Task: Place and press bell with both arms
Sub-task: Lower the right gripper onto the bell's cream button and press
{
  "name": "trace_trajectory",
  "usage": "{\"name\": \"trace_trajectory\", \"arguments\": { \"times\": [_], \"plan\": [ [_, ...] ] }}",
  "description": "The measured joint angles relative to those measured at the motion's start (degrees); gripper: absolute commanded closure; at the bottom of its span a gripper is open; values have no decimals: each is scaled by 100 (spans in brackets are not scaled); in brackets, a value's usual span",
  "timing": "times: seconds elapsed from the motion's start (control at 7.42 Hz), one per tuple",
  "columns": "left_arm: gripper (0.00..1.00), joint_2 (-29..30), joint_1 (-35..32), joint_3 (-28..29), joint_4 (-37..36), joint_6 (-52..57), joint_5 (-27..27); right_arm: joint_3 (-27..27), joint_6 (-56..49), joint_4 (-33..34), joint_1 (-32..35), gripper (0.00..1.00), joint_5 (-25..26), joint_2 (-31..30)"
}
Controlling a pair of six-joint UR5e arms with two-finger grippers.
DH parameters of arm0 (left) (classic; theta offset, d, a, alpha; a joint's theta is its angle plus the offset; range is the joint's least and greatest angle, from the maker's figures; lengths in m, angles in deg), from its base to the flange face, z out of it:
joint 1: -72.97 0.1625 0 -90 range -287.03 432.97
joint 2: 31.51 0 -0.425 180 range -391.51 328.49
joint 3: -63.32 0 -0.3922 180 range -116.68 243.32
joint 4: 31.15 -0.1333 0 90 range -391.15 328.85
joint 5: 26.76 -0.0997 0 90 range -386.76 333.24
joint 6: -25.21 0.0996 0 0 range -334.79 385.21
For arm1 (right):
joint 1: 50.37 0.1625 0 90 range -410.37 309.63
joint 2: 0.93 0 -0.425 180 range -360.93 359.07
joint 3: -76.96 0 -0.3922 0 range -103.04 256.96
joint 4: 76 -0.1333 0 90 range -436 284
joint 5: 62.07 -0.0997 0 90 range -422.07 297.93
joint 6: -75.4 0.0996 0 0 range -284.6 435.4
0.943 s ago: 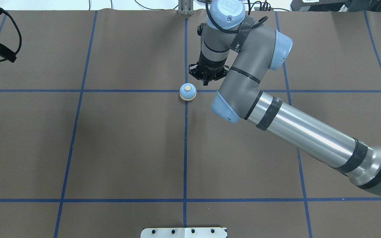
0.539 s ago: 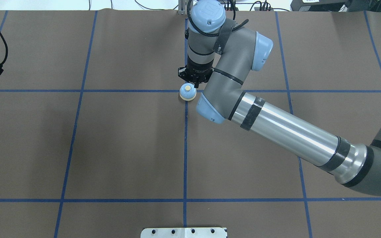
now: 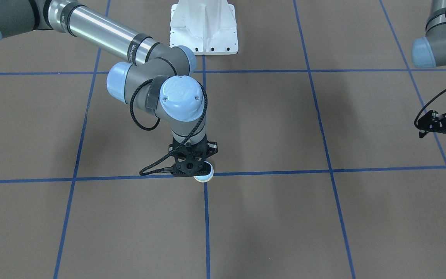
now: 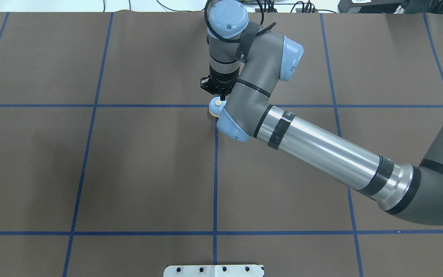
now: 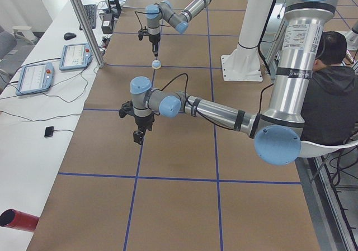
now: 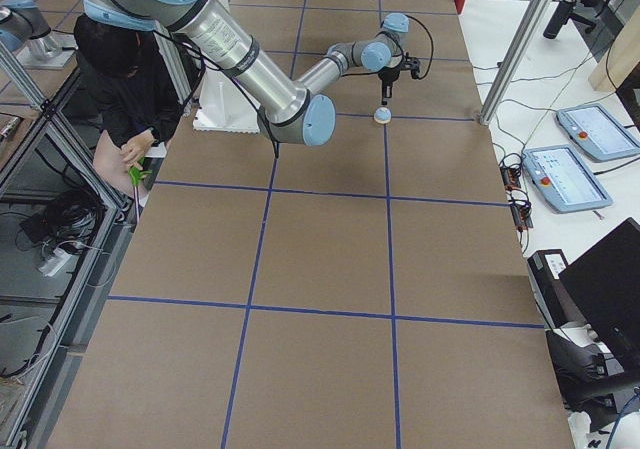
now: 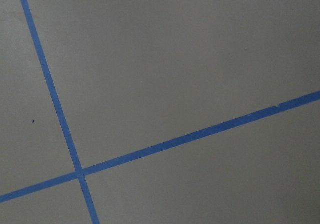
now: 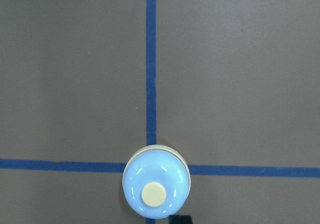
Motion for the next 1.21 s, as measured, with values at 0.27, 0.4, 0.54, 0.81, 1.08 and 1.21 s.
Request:
{"name": "trace_trajectory", "arguments": {
  "times": [0.27,0.4,0.54,0.81,1.08,1.21],
  "plan": [
    [0,-28,3,-7,4,-4,0,348,0,-269,-9,100,8,112],
    [0,-30,7,-8,5,-2,0,414,0,-312,-14,100,9,130],
    [0,-32,10,-8,6,-1,-4,440,0,-328,-21,100,9,136],
    [0,-32,8,-8,12,0,-9,455,0,-334,-33,100,10,138],
    [0,-32,6,-8,14,0,-9,510,-6,-347,-53,100,24,137],
    [0,-32,9,-8,15,0,-12,543,-8,-351,-70,100,44,139]
  ]
}}
